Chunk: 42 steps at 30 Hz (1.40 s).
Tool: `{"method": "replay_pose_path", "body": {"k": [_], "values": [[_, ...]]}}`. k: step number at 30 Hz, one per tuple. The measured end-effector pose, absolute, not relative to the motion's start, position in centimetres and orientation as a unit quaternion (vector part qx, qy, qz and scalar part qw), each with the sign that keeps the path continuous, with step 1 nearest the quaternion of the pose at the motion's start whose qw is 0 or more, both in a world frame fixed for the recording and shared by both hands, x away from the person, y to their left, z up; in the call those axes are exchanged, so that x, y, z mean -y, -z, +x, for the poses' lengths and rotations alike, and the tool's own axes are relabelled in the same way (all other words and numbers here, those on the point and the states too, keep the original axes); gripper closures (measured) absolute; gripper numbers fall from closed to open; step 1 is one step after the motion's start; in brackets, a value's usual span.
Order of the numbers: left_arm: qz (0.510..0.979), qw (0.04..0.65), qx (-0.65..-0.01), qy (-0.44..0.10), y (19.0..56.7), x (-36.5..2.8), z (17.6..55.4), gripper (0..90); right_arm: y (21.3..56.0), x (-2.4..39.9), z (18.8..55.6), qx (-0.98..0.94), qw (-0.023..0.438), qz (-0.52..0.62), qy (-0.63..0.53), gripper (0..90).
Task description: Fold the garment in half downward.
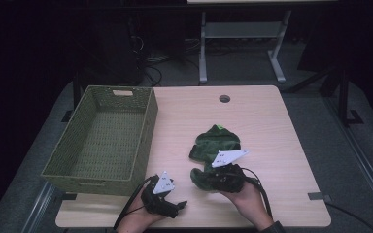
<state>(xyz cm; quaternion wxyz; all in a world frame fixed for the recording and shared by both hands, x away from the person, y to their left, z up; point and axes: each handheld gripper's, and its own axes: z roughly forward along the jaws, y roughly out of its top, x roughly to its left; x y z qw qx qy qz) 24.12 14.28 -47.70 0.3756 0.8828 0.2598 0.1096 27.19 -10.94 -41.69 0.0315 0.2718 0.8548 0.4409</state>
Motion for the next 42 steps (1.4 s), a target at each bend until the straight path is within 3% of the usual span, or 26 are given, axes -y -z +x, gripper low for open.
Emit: {"method": "replay_pose_path", "body": {"k": [15, 23, 33, 42], "values": [[0.883, 0.376, -0.260, -0.110, 47.7, -14.3, 24.1, 12.7, 42.4, 15.1, 27.8, -0.852, 0.063, 0.321, -0.409, 83.1], [0.883, 0.375, -0.260, -0.109, 47.7, -14.3, 24.1, 12.7, 42.6, 16.9, 27.9, -0.848, 0.077, 0.351, -0.389, 75.6], [0.884, 0.375, -0.259, -0.110, 47.7, -14.3, 24.1, 12.7, 39.9, 16.7, 27.9, -0.834, 0.104, 0.329, -0.430, 86.6], [0.884, 0.374, -0.259, -0.110, 47.7, -14.3, 24.1, 12.8, 43.2, 15.5, 29.3, -0.856, 0.093, 0.344, -0.375, 88.1]]}}
